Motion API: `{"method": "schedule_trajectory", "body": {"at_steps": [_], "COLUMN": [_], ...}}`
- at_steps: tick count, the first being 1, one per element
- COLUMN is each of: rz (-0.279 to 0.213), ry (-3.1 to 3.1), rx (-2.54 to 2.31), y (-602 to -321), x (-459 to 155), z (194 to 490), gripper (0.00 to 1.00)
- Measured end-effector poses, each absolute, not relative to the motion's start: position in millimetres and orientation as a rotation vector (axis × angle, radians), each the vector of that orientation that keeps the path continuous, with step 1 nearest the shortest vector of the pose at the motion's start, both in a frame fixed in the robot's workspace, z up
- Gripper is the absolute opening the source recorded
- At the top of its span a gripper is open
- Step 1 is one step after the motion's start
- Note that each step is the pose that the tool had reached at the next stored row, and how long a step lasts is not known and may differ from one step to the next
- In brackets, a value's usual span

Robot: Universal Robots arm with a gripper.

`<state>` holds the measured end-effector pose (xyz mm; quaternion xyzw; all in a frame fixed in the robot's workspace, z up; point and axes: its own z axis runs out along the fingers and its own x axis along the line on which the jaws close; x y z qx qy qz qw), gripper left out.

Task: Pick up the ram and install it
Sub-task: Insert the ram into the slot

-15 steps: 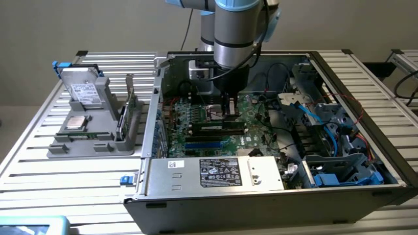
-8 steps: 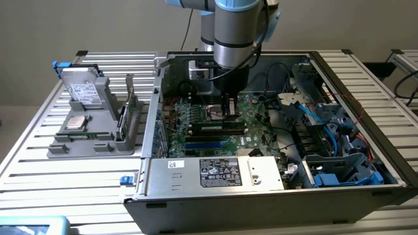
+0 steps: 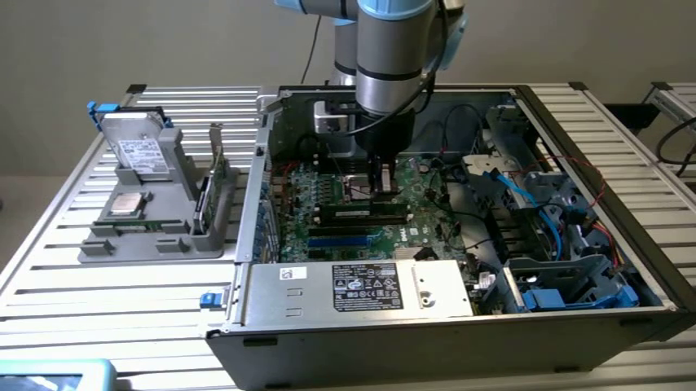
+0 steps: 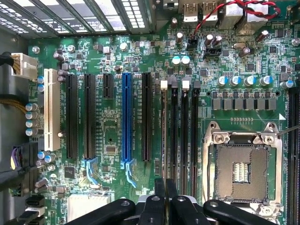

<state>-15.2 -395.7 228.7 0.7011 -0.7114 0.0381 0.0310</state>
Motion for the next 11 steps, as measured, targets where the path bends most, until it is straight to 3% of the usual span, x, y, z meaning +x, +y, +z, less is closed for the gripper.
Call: {"method": "schedule_trajectory", "body": {"at_steps": [11], "rz": [0.118], "ry": [-2.192], "rx": [2.16], "y": [-395.7], "x": [-15.9], "z": [224.9], "gripper": [0.13]}}
